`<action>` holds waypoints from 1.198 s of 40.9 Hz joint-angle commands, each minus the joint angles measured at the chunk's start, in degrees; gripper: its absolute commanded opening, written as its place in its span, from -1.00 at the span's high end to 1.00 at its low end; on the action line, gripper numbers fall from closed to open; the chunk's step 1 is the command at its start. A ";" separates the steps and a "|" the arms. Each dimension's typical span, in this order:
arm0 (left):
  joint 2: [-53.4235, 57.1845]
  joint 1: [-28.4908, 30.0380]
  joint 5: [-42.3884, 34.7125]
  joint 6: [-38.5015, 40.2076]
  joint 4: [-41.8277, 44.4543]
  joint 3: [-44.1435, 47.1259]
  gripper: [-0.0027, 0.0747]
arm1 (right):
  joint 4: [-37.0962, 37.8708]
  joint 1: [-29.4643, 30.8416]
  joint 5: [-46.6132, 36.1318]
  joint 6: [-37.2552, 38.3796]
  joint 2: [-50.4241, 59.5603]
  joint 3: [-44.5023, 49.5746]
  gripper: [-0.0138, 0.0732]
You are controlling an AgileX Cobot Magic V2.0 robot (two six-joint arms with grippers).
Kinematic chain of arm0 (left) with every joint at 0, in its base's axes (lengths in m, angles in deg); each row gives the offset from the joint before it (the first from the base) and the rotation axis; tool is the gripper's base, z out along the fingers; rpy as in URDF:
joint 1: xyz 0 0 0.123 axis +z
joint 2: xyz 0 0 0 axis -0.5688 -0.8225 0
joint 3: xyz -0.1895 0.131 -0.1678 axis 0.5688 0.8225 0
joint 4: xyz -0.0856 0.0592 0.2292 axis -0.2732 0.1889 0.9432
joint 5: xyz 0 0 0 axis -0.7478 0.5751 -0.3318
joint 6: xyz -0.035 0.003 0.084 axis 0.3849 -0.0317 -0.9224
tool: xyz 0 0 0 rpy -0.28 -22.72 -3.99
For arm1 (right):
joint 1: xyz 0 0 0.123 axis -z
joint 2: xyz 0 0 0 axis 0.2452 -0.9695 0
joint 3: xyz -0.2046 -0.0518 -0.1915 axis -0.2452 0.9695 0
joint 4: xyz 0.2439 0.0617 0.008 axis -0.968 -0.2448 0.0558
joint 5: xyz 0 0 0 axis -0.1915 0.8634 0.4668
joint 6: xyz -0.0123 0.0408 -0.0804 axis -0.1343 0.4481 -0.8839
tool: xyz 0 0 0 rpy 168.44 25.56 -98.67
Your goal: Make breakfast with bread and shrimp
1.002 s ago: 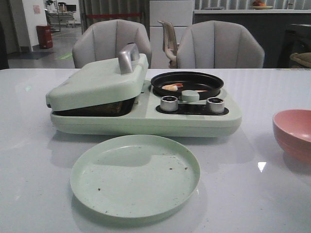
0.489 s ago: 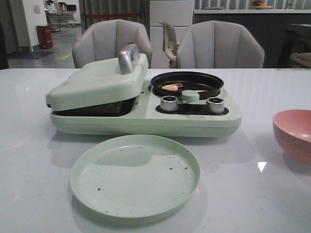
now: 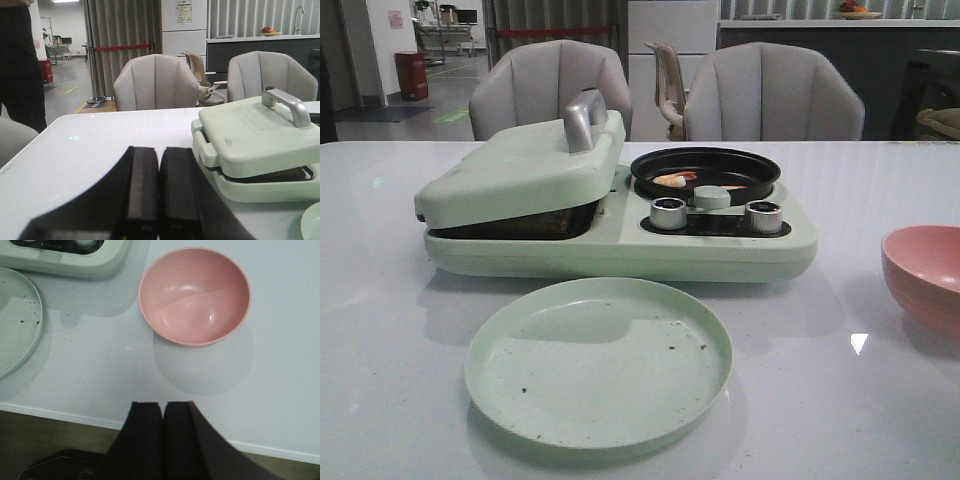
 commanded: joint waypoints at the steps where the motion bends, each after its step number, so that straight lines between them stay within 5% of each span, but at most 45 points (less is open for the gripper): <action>1: 1.28 -0.38 -5.11 0.59 -0.27 0.41 0.67 | 1.53 0.07 -7.28 -0.19 0.90 -0.21 0.58; 12: 1.18 -0.38 -5.11 0.59 -0.27 0.41 0.67 | 1.83 0.07 -35.44 -0.19 21.83 18.14 0.58; 28: 1.18 -0.38 -5.11 0.59 -0.27 0.41 0.67 | 1.83 0.07 -54.47 -0.19 39.93 38.91 0.58; 49: 1.18 -0.38 -5.11 0.59 -0.27 0.41 0.67 | 1.90 0.21 -54.04 -0.07 39.88 38.64 0.58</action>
